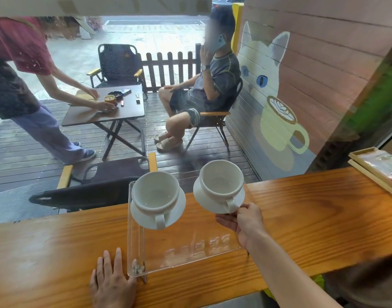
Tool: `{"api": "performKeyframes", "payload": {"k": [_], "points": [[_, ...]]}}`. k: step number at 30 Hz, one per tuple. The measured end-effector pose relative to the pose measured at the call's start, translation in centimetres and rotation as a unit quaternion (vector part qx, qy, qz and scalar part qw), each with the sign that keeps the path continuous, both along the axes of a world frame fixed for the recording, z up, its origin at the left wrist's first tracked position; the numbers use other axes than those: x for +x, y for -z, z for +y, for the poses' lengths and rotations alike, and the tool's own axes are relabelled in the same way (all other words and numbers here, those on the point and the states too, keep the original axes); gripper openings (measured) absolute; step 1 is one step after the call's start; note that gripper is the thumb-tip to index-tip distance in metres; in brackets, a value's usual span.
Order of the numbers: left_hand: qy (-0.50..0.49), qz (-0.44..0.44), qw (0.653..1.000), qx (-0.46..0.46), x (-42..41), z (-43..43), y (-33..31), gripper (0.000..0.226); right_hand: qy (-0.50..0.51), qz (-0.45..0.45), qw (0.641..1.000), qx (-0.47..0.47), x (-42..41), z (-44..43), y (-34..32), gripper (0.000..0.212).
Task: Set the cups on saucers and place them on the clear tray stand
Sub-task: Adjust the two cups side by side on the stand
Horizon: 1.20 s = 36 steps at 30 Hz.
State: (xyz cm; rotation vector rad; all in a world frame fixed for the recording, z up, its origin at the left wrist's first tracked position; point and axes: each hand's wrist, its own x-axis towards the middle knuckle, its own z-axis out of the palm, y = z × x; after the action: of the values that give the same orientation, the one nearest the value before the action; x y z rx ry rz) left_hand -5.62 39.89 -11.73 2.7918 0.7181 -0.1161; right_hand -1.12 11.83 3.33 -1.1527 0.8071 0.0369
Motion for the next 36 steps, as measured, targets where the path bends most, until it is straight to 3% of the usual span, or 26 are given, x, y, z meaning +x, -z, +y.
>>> {"api": "performKeyframes", "payload": {"k": [20, 36], "points": [[0.022, 0.012, 0.999, -0.029, -0.54, 0.10, -0.70, 0.067, -0.027, 0.014, 0.999, -0.016, -0.13, -0.40, -0.37, 0.014], [0.040, 0.005, 0.999, -0.025, -0.67, 0.16, -0.57, 0.067, -0.031, 0.013, 0.999, -0.024, -0.22, -0.75, -0.35, 0.021]]}}
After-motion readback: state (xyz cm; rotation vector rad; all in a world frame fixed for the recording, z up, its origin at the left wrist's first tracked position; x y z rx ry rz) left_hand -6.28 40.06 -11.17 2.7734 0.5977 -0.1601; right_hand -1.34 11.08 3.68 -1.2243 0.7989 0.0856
